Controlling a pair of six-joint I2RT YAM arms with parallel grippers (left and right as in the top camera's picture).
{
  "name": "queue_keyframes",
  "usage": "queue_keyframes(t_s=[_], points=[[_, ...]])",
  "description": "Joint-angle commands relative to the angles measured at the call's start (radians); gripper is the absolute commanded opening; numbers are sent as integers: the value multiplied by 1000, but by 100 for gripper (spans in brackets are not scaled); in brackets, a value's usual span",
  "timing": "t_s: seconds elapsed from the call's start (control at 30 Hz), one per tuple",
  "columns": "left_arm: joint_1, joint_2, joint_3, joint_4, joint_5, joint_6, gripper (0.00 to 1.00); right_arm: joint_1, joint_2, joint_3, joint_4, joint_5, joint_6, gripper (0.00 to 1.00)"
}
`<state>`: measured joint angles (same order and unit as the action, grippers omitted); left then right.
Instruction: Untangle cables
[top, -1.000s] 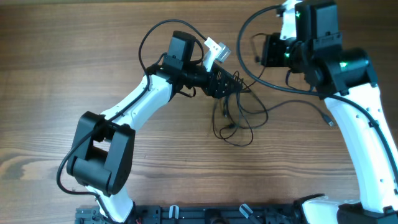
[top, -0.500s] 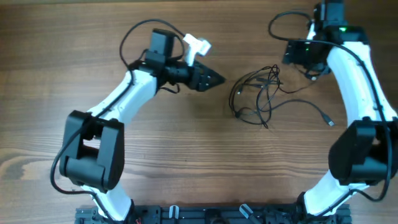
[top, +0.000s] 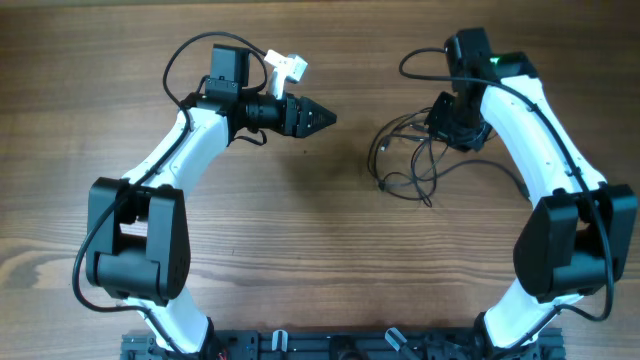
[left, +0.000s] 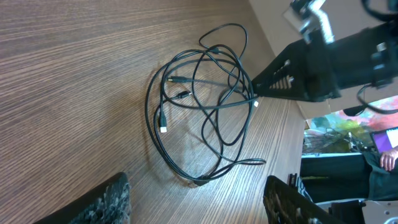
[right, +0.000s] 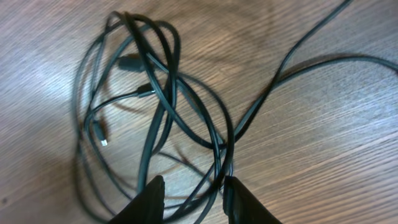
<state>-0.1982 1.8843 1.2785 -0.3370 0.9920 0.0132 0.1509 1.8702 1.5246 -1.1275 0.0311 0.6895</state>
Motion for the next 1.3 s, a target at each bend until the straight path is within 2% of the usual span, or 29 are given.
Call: queue_keyframes(t_s=[0.0, 0.13, 0.17, 0.2, 0.23, 0.3, 0.4, 0.5, 0.67, 0.87, 1.03, 1.13, 1.27], points=[[0, 13, 10, -1, -2, 9, 71, 3, 2, -57, 38, 20, 77, 39], [0, 13, 10, -2, -2, 9, 71, 3, 2, -74, 84, -10, 77, 40], [0, 13, 10, -1, -2, 9, 71, 3, 2, -74, 89, -13, 84, 31], [0, 13, 10, -1, -2, 9, 70, 3, 2, -74, 90, -13, 101, 13], [0, 13, 10, -2, -2, 9, 71, 3, 2, -74, 93, -13, 104, 4], [0, 13, 10, -10, -2, 9, 71, 3, 2, -72, 116, -29, 93, 4], [0, 13, 10, -43, 3, 43, 72, 2, -13, -26, 170, -103, -29, 4], [0, 13, 10, -65, 31, 59, 75, 2, -48, 84, 191, -234, -246, 4], [-1, 13, 10, -32, 232, 61, 86, 2, -133, 175, 169, -305, -390, 4], [-17, 13, 10, 10, 246, 61, 90, 2, -336, 182, 314, -451, -423, 4], [-52, 13, 10, 27, 246, 61, 89, -68, -463, 187, 369, -299, -372, 4], [-53, 13, 10, 27, 246, 61, 89, -173, -476, 187, 304, -241, -347, 4], [-53, 13, 10, 27, 245, 61, 88, -225, -444, 185, 206, -18, -349, 4]])
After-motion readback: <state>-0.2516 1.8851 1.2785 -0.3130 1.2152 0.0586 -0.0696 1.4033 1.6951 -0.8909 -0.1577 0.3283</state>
